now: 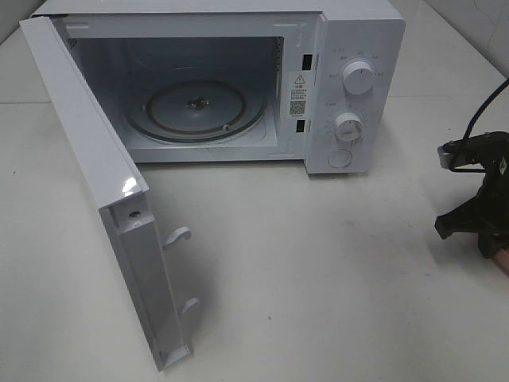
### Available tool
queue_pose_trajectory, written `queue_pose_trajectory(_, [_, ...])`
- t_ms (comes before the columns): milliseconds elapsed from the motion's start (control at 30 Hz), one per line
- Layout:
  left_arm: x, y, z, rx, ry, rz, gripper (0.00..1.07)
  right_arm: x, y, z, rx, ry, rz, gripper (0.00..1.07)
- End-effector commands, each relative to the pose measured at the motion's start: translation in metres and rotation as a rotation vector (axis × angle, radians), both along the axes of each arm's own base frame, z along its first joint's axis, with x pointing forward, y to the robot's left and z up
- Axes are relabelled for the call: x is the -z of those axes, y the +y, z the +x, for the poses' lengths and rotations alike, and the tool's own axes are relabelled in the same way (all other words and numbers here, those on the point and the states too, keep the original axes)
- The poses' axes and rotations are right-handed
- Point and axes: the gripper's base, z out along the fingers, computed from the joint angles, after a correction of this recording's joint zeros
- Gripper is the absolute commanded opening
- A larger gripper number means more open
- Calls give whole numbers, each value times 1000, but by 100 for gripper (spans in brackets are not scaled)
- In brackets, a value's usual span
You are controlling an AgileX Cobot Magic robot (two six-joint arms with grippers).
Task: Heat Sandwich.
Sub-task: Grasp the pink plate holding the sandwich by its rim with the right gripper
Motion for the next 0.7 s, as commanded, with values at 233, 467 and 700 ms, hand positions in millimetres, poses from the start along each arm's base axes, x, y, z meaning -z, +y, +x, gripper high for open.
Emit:
queue_pose_trajectory(233, [-2,0,-1,6,-1,0,100,1,-1,-1,18,5,-1,0])
queue_pose_trajectory(467, [-2,0,-1,6,-1,0,100,1,-1,-2,13,16,-7,0])
queue_pose_trajectory(700, [-2,0,-1,6,-1,0,100,0,-2,-3,10,31,-21,0])
